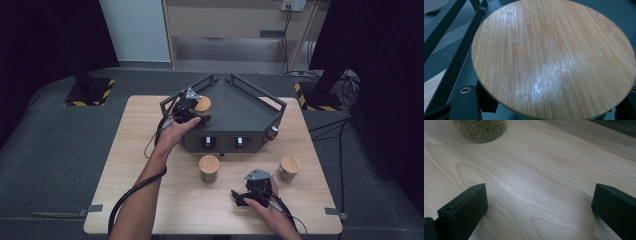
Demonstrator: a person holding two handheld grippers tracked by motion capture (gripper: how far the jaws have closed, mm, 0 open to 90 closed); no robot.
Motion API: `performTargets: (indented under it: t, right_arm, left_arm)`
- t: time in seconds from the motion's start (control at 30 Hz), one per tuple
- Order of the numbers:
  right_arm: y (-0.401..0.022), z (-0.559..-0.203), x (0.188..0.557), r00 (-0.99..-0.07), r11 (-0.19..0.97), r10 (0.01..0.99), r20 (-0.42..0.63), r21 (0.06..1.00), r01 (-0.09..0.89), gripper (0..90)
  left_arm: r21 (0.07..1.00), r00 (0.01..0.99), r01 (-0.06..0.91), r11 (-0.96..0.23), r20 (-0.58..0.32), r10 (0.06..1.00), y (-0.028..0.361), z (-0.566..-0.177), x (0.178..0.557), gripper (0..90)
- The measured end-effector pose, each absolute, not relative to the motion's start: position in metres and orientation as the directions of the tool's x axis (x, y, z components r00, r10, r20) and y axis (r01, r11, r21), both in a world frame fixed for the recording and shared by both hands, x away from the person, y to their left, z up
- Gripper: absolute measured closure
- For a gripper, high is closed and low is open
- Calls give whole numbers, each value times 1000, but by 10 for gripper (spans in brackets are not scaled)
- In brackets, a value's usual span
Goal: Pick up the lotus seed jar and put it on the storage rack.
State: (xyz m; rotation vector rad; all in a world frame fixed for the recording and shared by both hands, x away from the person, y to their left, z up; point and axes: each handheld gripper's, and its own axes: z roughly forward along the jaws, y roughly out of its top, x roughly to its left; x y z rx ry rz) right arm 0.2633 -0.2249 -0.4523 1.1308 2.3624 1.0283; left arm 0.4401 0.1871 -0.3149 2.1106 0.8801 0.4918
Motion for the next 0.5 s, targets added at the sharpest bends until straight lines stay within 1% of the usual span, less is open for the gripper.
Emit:
performTargets:
  t: [0.5]
  right_arm:
    - [-225, -452, 263, -632, 426, 775, 16, 727, 539, 7]
  left_arm:
    - [791, 681, 463, -399, -30, 732, 199, -321, 451, 242]
